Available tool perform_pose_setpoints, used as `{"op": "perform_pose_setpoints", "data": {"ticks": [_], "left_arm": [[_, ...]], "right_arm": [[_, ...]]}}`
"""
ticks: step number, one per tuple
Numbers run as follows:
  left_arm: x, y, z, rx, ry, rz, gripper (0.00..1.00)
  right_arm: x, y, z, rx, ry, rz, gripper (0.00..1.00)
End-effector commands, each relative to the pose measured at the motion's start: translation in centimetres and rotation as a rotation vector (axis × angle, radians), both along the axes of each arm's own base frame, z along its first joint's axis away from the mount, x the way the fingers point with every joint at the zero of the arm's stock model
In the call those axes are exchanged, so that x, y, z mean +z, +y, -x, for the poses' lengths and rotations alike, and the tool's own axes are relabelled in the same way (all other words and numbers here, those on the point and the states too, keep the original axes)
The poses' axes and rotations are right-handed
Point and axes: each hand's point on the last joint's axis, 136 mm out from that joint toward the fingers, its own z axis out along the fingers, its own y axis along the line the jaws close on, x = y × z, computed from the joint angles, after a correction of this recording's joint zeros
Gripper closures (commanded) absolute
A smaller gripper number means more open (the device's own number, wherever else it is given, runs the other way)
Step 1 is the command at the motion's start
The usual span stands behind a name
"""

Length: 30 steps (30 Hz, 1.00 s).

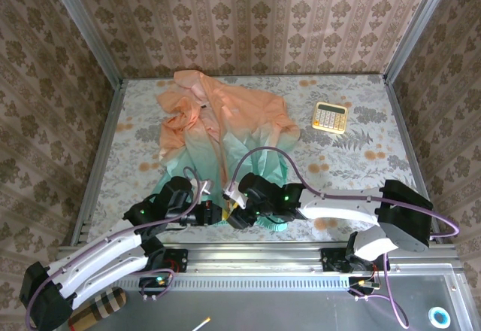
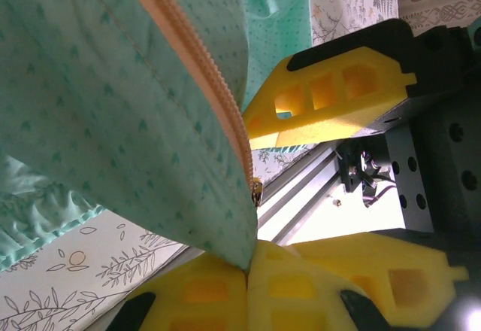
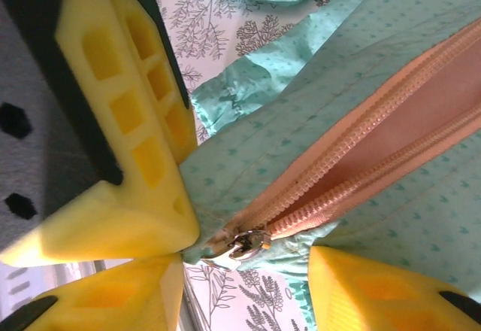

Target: Zip up the jacket

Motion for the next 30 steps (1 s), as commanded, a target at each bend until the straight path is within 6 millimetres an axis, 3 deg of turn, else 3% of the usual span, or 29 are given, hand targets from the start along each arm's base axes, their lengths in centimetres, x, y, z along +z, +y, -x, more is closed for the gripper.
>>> {"op": "perform_pose_setpoints", "data": {"ticks": [1,7,11,17,24,30], "left_arm": [[1.7,-0.4,0.1,-0.031,-0.027,0.028,1.00],[1.7,-0.3,0.1,-0.033,-0.029,0.023,1.00],[1.7,-0.3,0.1,-0.035,-0.032,0.019,1.00],[1.9,-0.2,0.2,-0.045,-0.033,0.019,1.00],[2.0,-0.3,0.2,-0.048,-0.036,0.021,1.00],[1.9,-0.3,0.2,-0.051,-0.033,0.019,1.00]], "right_arm": [[0.4,0.2,-0.9,-0.044,-0.041,-0.002,0.62],[0.4,-1.4,-1.3,-0.082,-0.081,0.008,0.79],[0.4,-1.9,-1.4,-0.092,-0.088,0.006,0.84],[0.5,-1.7,-1.4,-0.086,-0.085,-0.006,0.86],[1.0,-1.2,-1.0,-0.055,-0.082,-0.029,0.76],[1.2,-0.9,-0.9,-0.024,-0.095,-0.017,0.75]]}}
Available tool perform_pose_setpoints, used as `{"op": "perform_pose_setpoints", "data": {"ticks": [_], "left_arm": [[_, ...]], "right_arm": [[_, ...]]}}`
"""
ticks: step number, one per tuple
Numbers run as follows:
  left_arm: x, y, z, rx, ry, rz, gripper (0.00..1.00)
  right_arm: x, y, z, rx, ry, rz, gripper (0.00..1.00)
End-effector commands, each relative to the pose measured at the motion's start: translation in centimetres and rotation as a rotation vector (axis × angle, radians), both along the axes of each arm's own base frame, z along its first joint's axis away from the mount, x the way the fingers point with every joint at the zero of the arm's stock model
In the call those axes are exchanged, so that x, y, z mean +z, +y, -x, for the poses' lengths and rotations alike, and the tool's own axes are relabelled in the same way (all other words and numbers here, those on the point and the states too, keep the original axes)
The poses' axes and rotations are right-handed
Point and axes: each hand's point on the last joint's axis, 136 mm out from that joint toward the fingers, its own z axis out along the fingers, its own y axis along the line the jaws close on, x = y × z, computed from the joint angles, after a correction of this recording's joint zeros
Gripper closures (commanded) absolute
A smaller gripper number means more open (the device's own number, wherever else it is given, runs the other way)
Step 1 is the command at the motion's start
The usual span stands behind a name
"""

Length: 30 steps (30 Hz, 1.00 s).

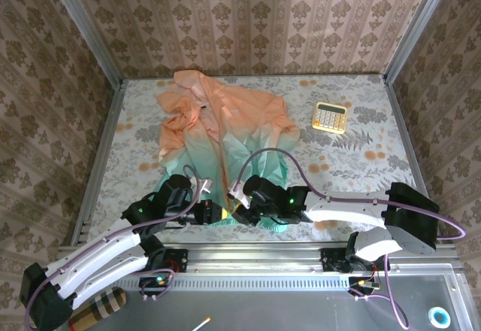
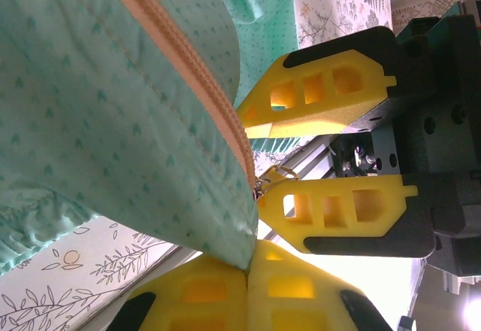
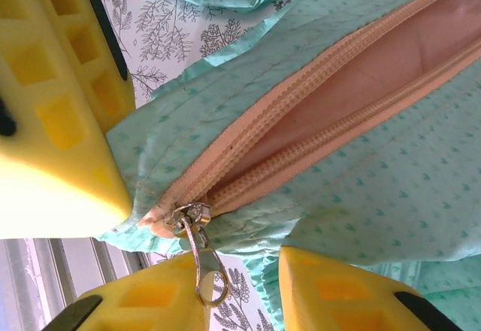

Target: Zip up the jacket

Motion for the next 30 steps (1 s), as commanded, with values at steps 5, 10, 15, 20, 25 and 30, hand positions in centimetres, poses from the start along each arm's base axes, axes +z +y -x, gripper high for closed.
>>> {"op": "perform_pose_setpoints", "data": {"ticks": [5,10,15,20,25,30], "left_arm": [[1.0,-0.3,0.2,-0.035,-0.011,0.022,1.00],[0.6,-0.2,0.4,-0.043,0.001,0.007,1.00],[0.0,-0.1,0.6,-0.049,0.014,-0.010,1.00],[-0.7,0.2,0.7,-0.050,0.028,-0.034,1.00],[-1.1,0.6,0.9,-0.046,0.043,-0.054,1.00],[-1.5,0.7,1.2,-0.050,0.059,-0.058,1.00]], "right_arm": [[1.2,0.9,-0.3,0.045,-0.038,-0.002,0.77],[1.3,1.4,-0.5,0.054,-0.042,0.000,0.77],[0.8,1.6,-0.7,0.055,-0.036,0.020,0.89],[0.6,1.5,-0.9,0.042,-0.040,0.034,1.00],[0.5,1.3,-1.4,0.006,-0.042,0.036,1.00],[0.3,1.0,-2.3,-0.046,-0.046,0.048,1.00]]}}
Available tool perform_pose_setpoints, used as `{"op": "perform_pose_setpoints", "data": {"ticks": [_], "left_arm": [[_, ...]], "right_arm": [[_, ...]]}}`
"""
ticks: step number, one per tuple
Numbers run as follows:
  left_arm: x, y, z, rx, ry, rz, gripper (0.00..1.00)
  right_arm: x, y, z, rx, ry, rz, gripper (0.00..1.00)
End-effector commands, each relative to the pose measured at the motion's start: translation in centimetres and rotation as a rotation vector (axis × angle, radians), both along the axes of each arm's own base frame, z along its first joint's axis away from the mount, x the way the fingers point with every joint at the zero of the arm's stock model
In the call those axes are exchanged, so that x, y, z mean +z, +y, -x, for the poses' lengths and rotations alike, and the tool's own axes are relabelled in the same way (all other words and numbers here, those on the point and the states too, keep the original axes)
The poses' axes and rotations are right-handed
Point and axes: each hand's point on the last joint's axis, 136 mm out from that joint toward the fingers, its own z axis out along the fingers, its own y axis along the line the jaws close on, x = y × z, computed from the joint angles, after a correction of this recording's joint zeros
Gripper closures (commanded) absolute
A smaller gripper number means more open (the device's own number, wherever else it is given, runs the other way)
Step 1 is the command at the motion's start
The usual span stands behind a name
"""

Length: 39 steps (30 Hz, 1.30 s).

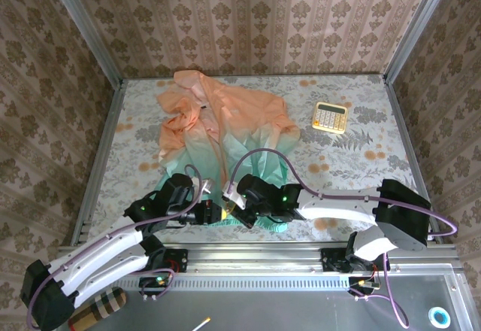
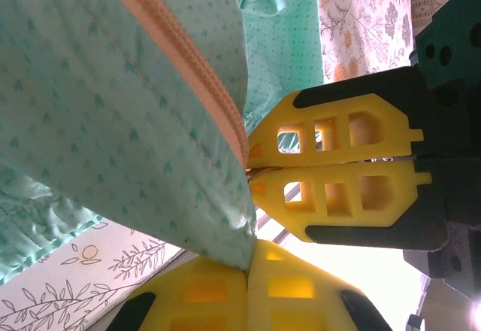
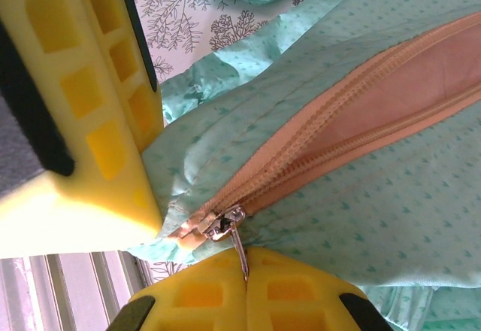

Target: Zip up the jacket

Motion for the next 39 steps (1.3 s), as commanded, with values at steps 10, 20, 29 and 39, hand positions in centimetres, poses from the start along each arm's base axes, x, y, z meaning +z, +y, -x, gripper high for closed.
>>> {"op": "perform_pose_setpoints", "data": {"ticks": [10,20,29,39], "left_arm": [[-0.8,0.6,1.9,-0.065,0.063,-0.028,1.00],[-0.9,0.9,2.8,-0.103,0.071,-0.039,1.00],[-1.1,1.1,2.7,-0.092,0.064,-0.056,1.00],[-2.4,2.1,2.2,-0.051,0.044,-0.166,1.00]], "right_arm": [[1.1,-0.9,-4.5,-0.223,-0.031,0.006,1.00],[1.0,-1.3,-5.7,-0.272,-0.036,0.031,1.00],[2.0,-0.7,-7.2,-0.278,-0.051,0.011,1.00],[2.2,0.3,-10.2,-0.278,-0.055,0.008,1.00]]}}
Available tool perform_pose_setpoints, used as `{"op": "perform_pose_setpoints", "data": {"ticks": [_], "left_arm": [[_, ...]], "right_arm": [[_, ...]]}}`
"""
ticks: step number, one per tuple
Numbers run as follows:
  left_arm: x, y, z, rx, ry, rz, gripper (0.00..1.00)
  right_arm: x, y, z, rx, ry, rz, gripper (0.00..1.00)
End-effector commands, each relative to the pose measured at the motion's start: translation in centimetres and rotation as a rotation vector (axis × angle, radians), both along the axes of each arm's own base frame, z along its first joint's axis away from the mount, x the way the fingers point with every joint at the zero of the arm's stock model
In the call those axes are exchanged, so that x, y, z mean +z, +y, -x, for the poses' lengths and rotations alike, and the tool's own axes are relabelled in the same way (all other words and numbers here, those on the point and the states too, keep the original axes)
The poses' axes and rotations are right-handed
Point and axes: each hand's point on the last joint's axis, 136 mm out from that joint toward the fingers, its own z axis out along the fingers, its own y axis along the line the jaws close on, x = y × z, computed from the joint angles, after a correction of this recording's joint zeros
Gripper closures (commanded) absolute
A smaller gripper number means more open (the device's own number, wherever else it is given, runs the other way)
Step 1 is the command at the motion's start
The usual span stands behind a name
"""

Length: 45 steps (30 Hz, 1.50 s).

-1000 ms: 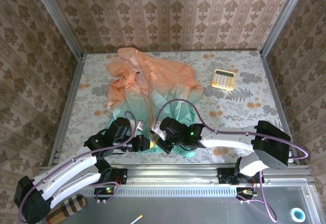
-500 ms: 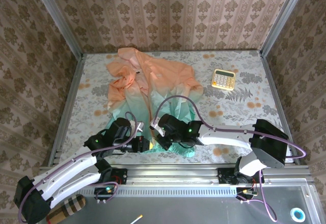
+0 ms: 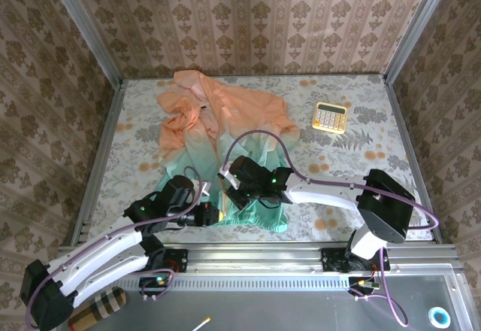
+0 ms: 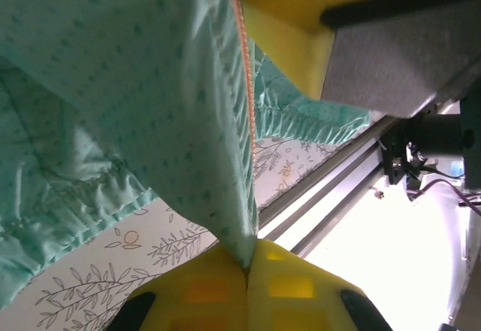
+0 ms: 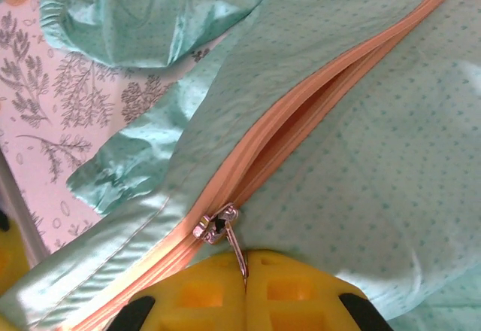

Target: Zip up the jacket

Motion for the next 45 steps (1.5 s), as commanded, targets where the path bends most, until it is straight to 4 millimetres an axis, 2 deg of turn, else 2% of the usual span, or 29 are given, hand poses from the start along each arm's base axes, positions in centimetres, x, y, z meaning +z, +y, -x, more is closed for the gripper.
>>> {"op": "perform_pose_setpoints", "data": {"ticks": [1,31,45], "left_arm": [[-1.2,1.1,2.1,-0.058,0.066,-0.086,1.00],[-3.6,3.7,0.6,0.131,0.007,-0.228,1.00],[-4.7,4.0,1.1,0.161,0.044,-0.231,1.00]], "right_arm": [[1.6,-0.2,-4.3,-0.091,-0.086,-0.008,1.00],[0.1,1.2,-15.8,-0.155,-0.067,-0.022,1.00],[-0.2,1.3,-21.4,-0.208,-0.082,-0.036,1.00]]}}
